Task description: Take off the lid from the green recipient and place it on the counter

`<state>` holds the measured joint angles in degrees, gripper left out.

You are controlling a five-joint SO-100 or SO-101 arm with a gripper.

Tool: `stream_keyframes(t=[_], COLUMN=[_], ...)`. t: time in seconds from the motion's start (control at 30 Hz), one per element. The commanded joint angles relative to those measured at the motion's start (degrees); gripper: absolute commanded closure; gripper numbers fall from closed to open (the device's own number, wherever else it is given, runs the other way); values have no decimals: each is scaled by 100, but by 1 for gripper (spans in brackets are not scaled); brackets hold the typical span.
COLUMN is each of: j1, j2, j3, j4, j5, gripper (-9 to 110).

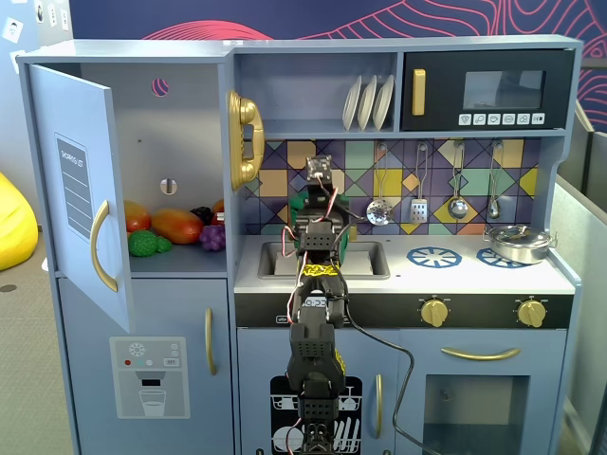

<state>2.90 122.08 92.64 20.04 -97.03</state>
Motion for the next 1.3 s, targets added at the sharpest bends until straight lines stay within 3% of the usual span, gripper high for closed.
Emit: stream_keyframes(t=[0.0, 0.2, 0.37, 0.77, 1.07, 1.27], j1=[536, 1978, 2751, 2795, 2769, 2821], j2=[123, 246, 88, -958, -1187, -967], j3=[-598, -255, 712, 2479, 2936, 2997], j4=[-308, -527, -1758, -4025, -4298, -4113], j5=[44, 439, 422, 62, -220, 97], gripper=[101, 101, 101, 101, 101, 80])
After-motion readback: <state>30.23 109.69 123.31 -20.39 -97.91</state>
